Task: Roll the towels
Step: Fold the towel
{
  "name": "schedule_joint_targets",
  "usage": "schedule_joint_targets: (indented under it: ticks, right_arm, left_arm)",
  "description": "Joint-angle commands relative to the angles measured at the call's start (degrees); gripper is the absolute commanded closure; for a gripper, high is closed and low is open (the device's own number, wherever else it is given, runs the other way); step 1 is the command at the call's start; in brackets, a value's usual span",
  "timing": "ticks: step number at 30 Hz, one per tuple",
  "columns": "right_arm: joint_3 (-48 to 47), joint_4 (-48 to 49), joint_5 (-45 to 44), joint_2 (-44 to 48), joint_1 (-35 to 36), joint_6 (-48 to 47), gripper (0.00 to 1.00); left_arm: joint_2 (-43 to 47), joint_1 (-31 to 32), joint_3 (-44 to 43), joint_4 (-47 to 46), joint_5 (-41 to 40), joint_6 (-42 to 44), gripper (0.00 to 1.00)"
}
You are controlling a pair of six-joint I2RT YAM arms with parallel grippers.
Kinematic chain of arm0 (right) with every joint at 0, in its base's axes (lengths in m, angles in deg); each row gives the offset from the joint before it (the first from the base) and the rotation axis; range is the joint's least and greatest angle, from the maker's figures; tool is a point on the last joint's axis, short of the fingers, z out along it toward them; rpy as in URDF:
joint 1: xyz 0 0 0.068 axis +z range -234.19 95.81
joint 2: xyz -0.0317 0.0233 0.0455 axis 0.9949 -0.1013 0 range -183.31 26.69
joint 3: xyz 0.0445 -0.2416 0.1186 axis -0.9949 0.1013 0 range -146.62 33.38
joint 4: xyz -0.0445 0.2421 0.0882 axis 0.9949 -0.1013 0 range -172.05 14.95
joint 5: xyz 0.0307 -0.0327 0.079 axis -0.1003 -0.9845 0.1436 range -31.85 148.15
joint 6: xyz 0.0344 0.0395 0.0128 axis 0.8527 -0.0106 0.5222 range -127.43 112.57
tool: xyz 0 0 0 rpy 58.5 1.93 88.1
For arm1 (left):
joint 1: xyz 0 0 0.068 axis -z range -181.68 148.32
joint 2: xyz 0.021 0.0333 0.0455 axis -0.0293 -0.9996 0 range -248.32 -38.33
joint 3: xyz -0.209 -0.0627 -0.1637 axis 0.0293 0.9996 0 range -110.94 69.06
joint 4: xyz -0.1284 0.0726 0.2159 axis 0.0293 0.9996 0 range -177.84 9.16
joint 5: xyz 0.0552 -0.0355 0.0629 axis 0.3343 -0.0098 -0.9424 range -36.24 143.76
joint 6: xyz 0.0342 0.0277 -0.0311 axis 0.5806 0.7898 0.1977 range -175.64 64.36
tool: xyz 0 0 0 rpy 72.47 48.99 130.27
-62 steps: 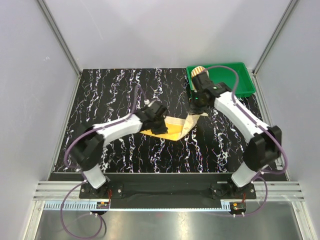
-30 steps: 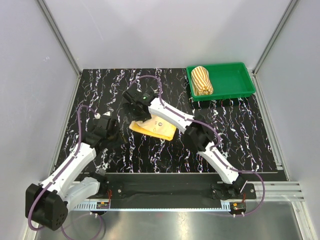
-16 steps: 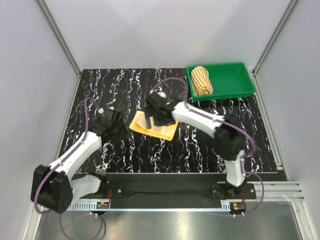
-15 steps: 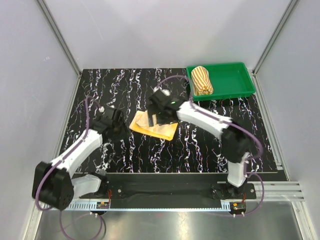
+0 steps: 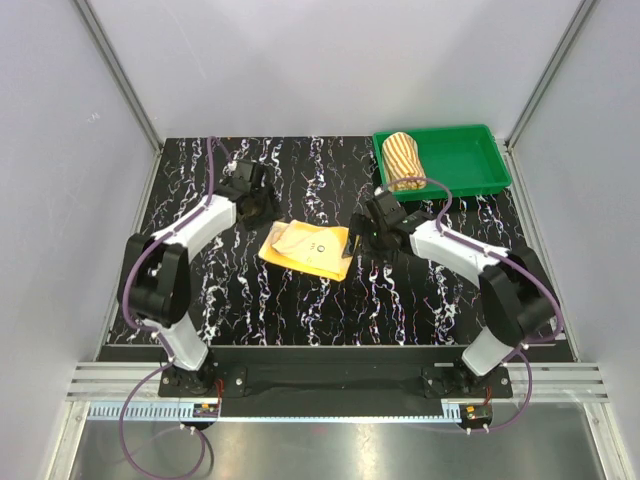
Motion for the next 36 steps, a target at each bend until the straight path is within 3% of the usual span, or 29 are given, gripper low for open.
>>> schedule_joint_targets:
  ticks: [1,7,14,24,29,36]
  right_arm:
    - [2.98,8.98,11.02,-2.27,-1.49,3.92,0.08]
    - [4.39,13.47,14.73,-6.49,-1.50,4.45,0.09]
    - [4.04,12.85,15.00,-8.60,-1.67,3.31,0.09]
    - [5.18,13.56,16.14,-10.54,-1.67,3.22,0.11]
    - [5.45,12.85,15.79,-10.19,-1.67,2.87,0.11]
    - [6.50,12.76,15.09,-10.27,-1.67,2.60,0.11]
  left_arm:
    - [-3.50,-0.27,-3.40,-1.24,4.57,3.97,0.40]
    - [-6.76,-0.27,-1.56,-1.68,8.44,4.51,0.39]
    - [-4.05,-0.09,5.82,-5.37,12.40,3.27,0.42]
    - [-3.33,0.44,9.35,-8.27,13.01,3.19,0.71]
    - [-2.72,0.44,5.66,-5.03,12.93,3.19,1.00]
    - [2.55,0.44,2.14,-0.28,12.48,1.78,1.00]
